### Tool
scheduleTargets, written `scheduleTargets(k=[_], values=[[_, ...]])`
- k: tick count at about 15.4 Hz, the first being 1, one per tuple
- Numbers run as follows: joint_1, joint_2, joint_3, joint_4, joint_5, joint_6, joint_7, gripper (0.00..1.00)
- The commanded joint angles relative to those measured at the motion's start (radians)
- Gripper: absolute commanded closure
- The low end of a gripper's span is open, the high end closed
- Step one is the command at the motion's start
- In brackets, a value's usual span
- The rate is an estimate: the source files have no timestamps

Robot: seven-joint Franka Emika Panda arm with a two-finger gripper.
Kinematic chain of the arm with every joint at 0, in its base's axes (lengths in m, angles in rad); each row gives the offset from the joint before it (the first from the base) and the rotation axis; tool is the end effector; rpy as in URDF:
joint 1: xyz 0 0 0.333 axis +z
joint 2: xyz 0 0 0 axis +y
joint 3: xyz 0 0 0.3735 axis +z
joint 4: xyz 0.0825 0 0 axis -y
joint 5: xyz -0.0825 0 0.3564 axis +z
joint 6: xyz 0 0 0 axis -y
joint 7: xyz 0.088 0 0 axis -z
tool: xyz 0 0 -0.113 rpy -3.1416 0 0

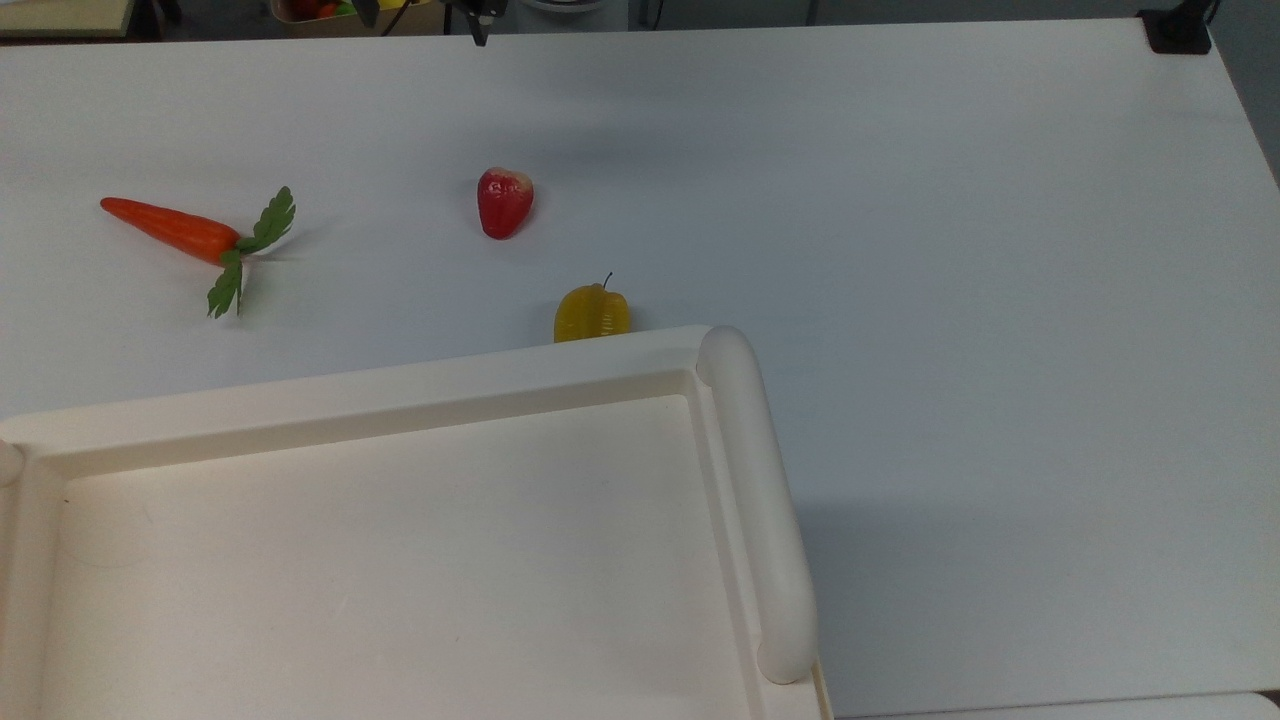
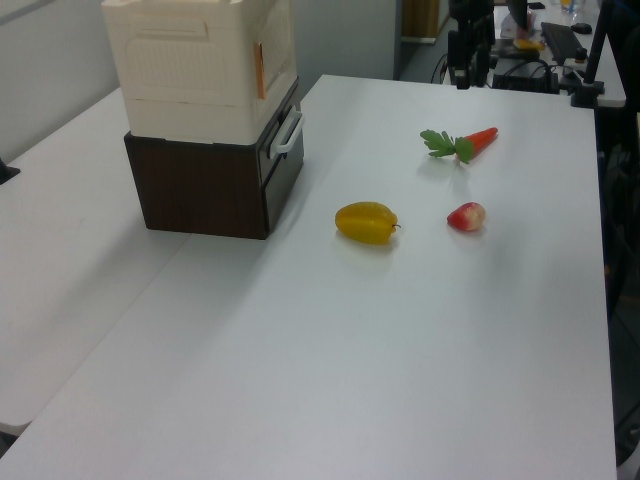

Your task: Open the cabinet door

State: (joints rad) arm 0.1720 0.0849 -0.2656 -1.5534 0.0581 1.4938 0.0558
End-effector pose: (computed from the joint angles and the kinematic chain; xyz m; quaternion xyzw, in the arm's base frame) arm 0.5439 -0.0369 0.6335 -0.9945 0.0746 0.0703 0.0192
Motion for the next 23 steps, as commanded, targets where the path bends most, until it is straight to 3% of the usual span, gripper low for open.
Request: scheduleTargets(k=[1, 7, 10, 13, 17, 21, 23], values=[[-0.006, 0.042, -0.006, 0.018, 0.123, 0.130, -0.019, 0.00], [-0.002, 0.091, 0.008, 0.019, 0.239, 0.394, -0.019, 0.00], [0.070, 0.137, 0.009, 0.019, 0.249, 0.613, -0.001, 0.00], [0.122, 0.190, 0.009, 0.027, 0.235, 0.820, 0.033, 0.00], [0.156, 0.315, 0.008, 0.153, 0.220, 1.029, 0.035, 0.00], [0.164, 0.371, 0.005, 0.170, 0.165, 1.270, 0.033, 0.04], [0.165, 0.401, 0.003, 0.173, 0.151, 1.362, 0.035, 0.13]])
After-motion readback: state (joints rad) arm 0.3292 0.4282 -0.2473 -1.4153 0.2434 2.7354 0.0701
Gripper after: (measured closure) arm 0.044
